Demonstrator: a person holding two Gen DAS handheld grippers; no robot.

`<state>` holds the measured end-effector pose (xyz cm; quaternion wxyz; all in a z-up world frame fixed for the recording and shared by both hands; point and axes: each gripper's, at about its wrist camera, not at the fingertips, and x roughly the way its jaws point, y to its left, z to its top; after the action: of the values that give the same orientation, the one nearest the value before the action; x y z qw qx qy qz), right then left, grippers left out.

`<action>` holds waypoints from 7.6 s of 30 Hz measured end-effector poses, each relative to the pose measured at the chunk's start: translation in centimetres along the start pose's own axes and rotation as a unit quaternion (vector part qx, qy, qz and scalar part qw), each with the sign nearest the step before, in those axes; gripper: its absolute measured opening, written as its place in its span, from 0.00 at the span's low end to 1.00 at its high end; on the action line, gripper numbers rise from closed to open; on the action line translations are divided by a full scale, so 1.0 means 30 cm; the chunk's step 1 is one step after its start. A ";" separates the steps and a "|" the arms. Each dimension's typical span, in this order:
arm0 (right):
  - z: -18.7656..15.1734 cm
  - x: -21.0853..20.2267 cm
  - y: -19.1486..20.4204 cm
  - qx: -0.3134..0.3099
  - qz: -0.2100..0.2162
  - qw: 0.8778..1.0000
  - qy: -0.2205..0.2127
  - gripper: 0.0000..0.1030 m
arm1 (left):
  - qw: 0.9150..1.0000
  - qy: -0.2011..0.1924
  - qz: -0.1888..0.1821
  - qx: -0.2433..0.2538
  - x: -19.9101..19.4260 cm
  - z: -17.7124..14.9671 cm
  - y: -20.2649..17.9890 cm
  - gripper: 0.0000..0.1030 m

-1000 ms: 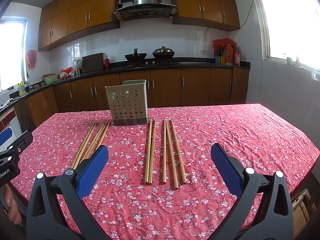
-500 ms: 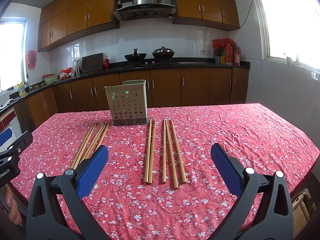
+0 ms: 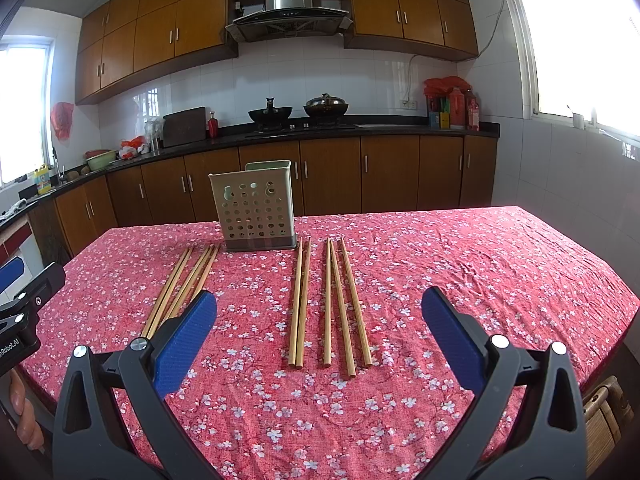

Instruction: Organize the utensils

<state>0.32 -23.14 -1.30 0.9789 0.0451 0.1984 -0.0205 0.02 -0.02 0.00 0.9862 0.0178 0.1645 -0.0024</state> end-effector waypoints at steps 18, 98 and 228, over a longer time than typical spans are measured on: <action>0.004 0.051 -0.048 0.017 0.001 0.999 0.028 0.98 | 0.999 0.038 0.014 -0.018 0.074 -0.013 0.025 0.96; 0.060 0.468 -0.356 0.080 -0.024 0.988 0.134 0.08 | 0.980 0.198 -0.006 -0.032 0.596 0.038 0.297 0.08; -0.061 0.640 -0.237 0.025 0.008 0.970 0.240 0.07 | 0.960 0.252 -0.098 -0.075 0.673 -0.039 0.051 0.27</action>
<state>16.87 -30.45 -11.05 0.9012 0.0744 0.4268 -0.0061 18.74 1.58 -7.61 0.9062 -0.0725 0.4083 -0.0823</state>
